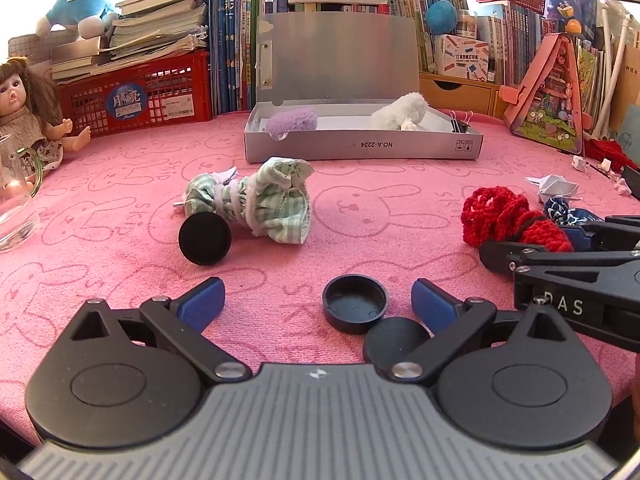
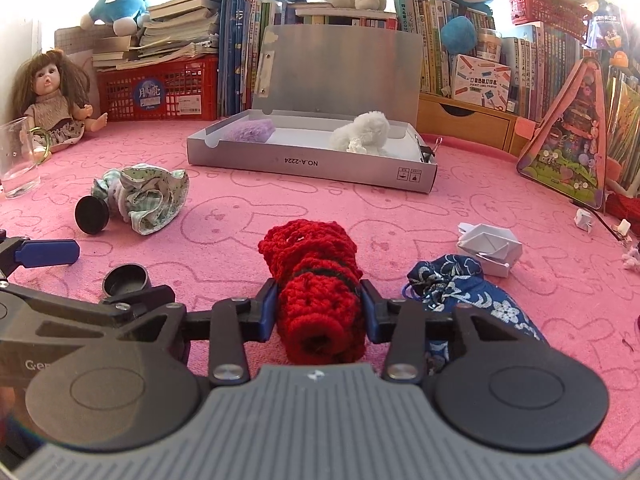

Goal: Organize objects
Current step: 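Grasp the black lid with the left tool while the right tool lifts the red knitted tube, then carry the red knitted tube and black lid over the grey box with both tools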

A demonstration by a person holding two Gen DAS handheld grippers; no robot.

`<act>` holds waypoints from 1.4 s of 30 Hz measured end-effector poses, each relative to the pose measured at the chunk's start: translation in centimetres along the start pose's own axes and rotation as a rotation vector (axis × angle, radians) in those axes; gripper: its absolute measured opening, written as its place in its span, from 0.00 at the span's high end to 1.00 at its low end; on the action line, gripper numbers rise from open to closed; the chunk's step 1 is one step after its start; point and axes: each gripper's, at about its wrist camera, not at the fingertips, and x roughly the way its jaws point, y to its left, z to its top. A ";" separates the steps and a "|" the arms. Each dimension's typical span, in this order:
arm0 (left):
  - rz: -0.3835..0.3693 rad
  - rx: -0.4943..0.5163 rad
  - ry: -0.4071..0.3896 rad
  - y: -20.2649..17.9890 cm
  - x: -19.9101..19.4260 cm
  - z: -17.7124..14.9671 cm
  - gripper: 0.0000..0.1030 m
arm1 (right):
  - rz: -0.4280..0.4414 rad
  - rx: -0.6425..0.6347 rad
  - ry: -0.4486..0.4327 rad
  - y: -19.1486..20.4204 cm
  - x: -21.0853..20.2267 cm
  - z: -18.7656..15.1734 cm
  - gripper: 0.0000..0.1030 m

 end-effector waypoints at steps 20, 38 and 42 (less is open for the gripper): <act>-0.037 -0.046 0.010 0.2 -0.7 0.5 0.60 | 0.084 0.095 0.043 1.0 0.2 0.7 0.59; -0.042 -0.070 -0.006 0.2 -0.7 1.8 0.64 | 0.104 0.154 0.027 0.4 0.3 1.6 0.60; -0.052 -0.076 -0.017 0.3 -0.3 2.8 0.64 | 0.104 0.154 0.007 0.0 0.0 2.2 0.60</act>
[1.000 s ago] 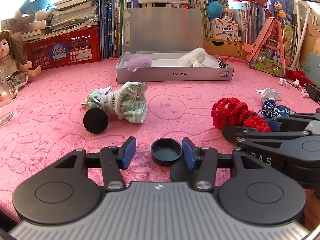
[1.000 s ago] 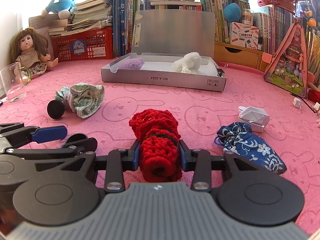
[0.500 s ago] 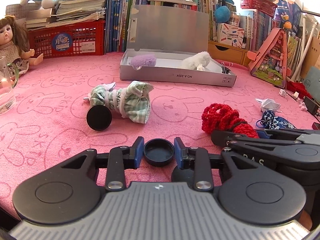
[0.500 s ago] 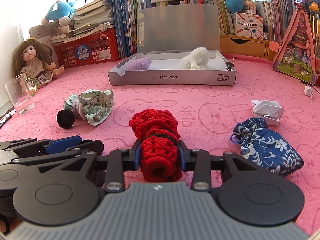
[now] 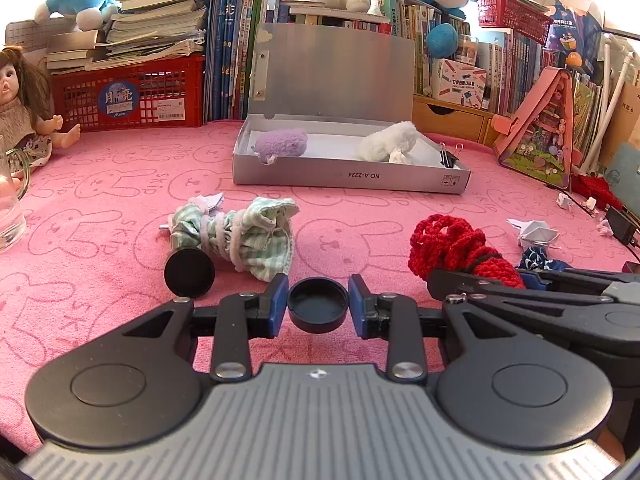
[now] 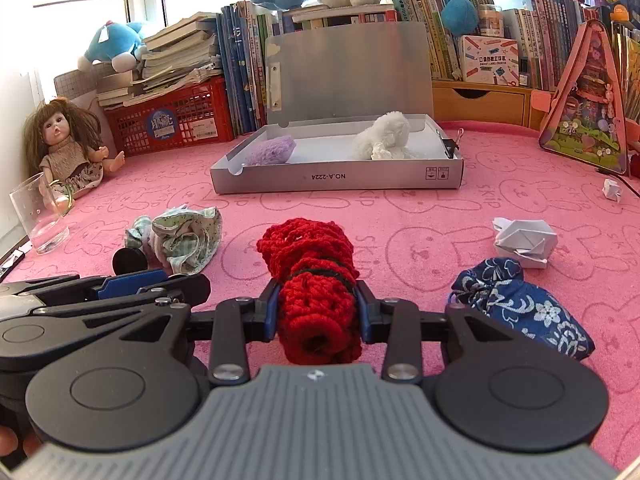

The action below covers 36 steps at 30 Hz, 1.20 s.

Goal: Organize objects
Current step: 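Carry the red knitted tube and black lid over the grey box with both tools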

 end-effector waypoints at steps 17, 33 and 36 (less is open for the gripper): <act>-0.027 0.006 -0.054 0.3 1.8 5.7 0.64 | 0.010 0.116 -0.015 -4.8 2.1 6.1 0.60; -0.026 -0.073 -0.084 2.9 10.0 16.6 0.64 | -0.030 0.230 0.016 -12.0 8.0 14.4 0.59; -0.015 -0.095 -0.061 3.4 12.7 18.4 0.64 | -0.025 0.260 0.026 -13.3 9.8 16.1 0.59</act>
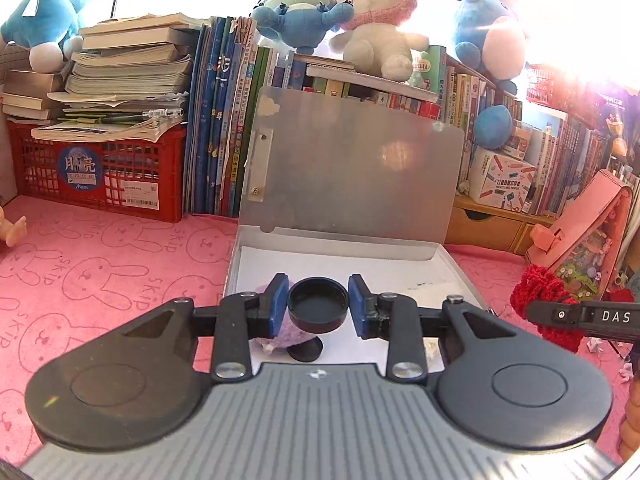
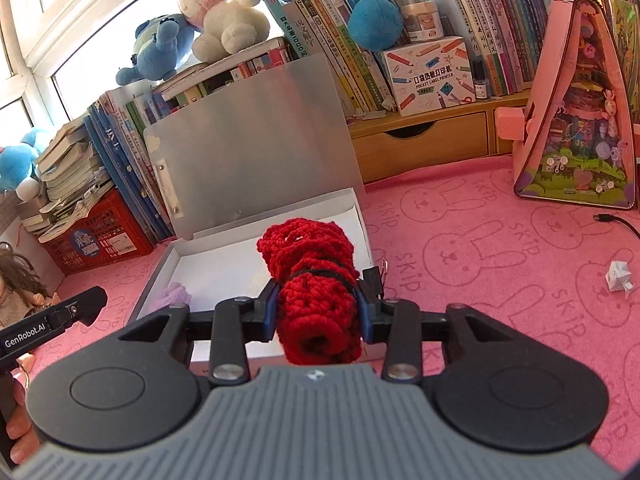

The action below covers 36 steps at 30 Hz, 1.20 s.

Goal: Organize objects
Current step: 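Carry the red knitted tube and black lid over the grey box with both tools, then open both tools to drop the black lid and red tube into the box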

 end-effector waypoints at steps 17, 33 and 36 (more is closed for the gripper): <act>0.117 0.039 0.109 2.8 15.0 2.5 0.64 | -0.047 -0.005 0.086 0.7 12.8 4.8 0.58; 0.157 0.034 0.241 3.8 17.7 1.3 0.48 | -0.042 -0.003 0.111 0.5 15.4 3.8 0.36; 0.161 0.059 0.220 3.3 16.4 1.4 0.30 | -0.036 -0.001 0.101 0.6 14.3 4.0 0.34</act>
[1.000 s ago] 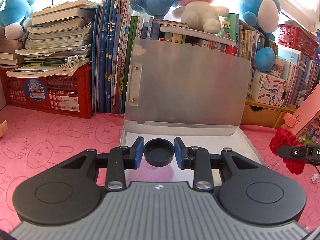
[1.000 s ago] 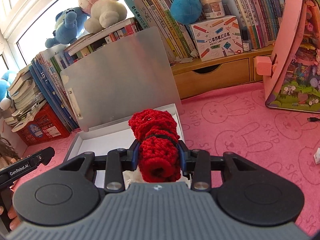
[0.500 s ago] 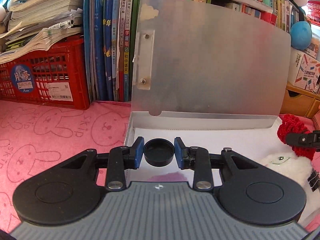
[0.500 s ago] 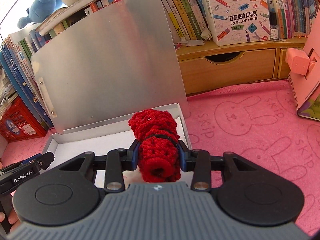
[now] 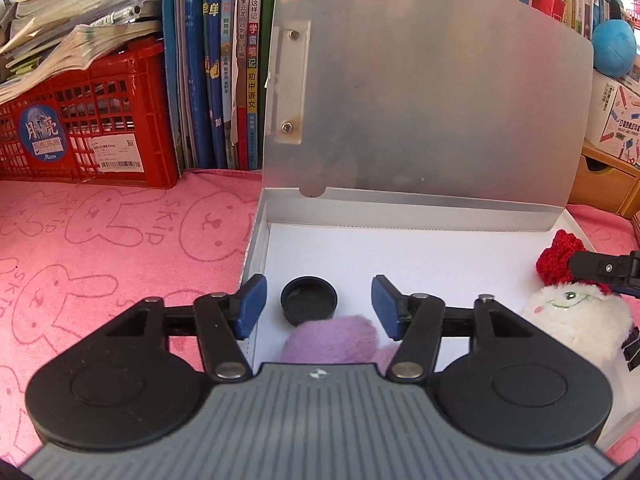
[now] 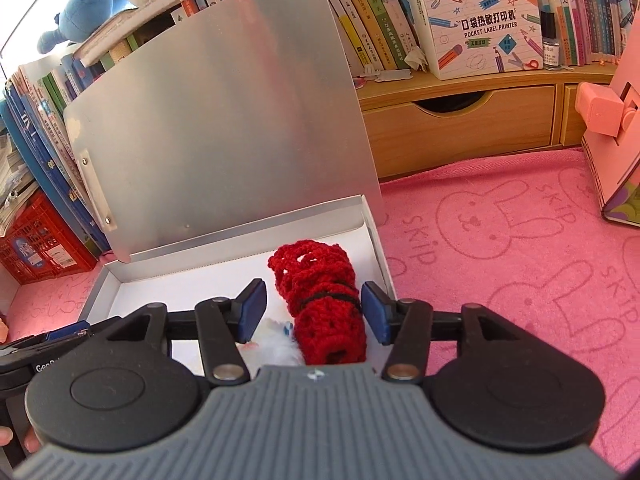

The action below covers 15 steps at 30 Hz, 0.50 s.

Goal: Organize objects
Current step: 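Open both tools to drop the black lid and red tube into the box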

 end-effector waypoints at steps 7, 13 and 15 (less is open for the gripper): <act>-0.013 0.058 -0.071 -1.3 -4.4 -0.3 0.20 | 0.003 -0.028 -0.045 0.3 -4.1 -0.3 0.29; -0.065 0.064 -0.118 -2.2 -8.8 -1.6 0.10 | 0.001 -0.087 -0.087 0.7 -8.5 -1.8 0.24; -0.074 0.080 -0.138 -2.4 -10.2 -2.2 0.08 | 0.003 -0.110 -0.100 0.8 -10.0 -2.6 0.21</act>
